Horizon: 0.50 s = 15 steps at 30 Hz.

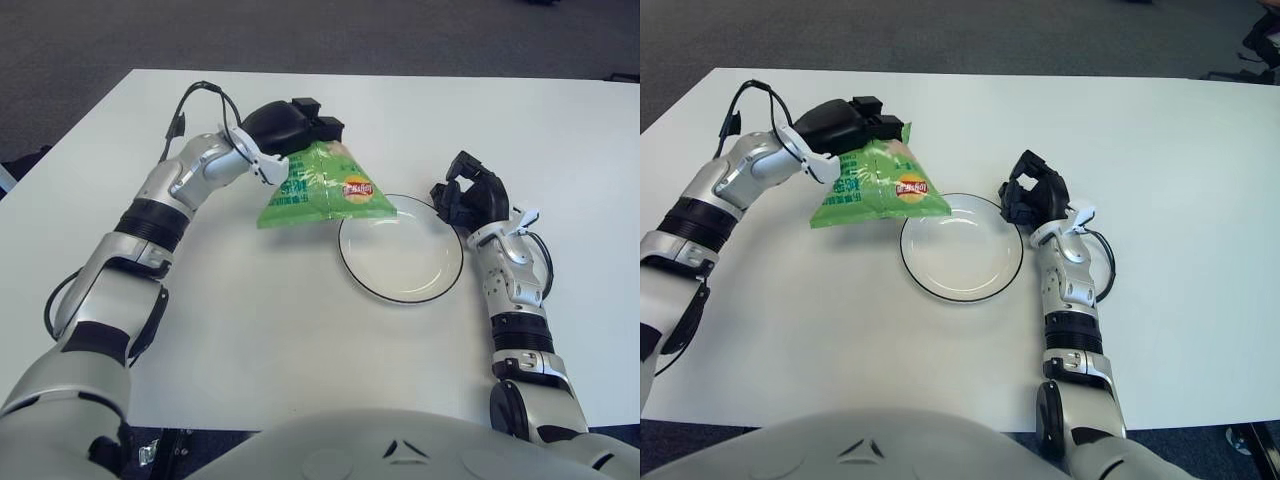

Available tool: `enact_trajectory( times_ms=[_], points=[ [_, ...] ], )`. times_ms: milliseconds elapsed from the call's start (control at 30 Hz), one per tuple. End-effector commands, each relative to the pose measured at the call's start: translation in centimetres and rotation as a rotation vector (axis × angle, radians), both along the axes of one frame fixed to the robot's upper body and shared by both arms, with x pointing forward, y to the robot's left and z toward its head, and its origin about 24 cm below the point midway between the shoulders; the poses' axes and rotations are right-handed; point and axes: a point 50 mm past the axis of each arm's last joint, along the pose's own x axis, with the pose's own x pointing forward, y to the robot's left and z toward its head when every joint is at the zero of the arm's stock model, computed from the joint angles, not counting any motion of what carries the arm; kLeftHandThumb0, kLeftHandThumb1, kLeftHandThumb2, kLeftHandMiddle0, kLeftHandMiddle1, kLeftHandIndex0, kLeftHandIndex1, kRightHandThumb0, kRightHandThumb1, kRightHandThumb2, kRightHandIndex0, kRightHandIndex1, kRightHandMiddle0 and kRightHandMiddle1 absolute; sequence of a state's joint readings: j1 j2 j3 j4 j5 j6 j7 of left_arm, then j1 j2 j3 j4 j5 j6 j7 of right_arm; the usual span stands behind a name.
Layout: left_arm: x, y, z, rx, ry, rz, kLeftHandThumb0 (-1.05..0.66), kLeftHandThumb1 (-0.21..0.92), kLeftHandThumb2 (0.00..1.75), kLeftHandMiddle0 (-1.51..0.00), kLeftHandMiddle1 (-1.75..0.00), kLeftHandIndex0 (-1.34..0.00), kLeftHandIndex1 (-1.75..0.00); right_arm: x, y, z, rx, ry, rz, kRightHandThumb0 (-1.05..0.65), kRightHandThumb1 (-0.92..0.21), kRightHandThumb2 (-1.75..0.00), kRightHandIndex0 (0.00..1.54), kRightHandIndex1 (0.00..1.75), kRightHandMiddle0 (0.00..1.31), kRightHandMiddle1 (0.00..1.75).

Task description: Put the snack into the plate.

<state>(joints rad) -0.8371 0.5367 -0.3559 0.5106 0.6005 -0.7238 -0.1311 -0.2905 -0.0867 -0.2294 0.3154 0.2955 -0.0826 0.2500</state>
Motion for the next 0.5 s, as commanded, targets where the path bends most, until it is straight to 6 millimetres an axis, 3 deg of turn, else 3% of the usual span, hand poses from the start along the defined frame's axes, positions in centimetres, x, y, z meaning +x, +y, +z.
enact_trajectory(
  times_ms=[0, 467],
  points=[
    [-0.1, -0.7, 2.1, -0.025, -0.071, -0.009, 0.57, 0.09, 1.59, -0.80, -1.75, -1.05, -1.75, -2.0, -0.2, -3.8, 0.049, 0.131, -0.027, -0.52, -0.22, -1.43, 1.35, 1.75, 0.69, 1.75],
    [-1.0, -2.1, 3.9, -0.051, -0.109, -0.008, 0.59, 0.05, 1.65, -0.84, -1.75, -1.10, -1.75, -1.9, -0.3, -3.8, 0.040, 0.144, -0.041, -0.52, -0.22, -1.43, 1.35, 1.75, 0.69, 1.75]
  ],
)
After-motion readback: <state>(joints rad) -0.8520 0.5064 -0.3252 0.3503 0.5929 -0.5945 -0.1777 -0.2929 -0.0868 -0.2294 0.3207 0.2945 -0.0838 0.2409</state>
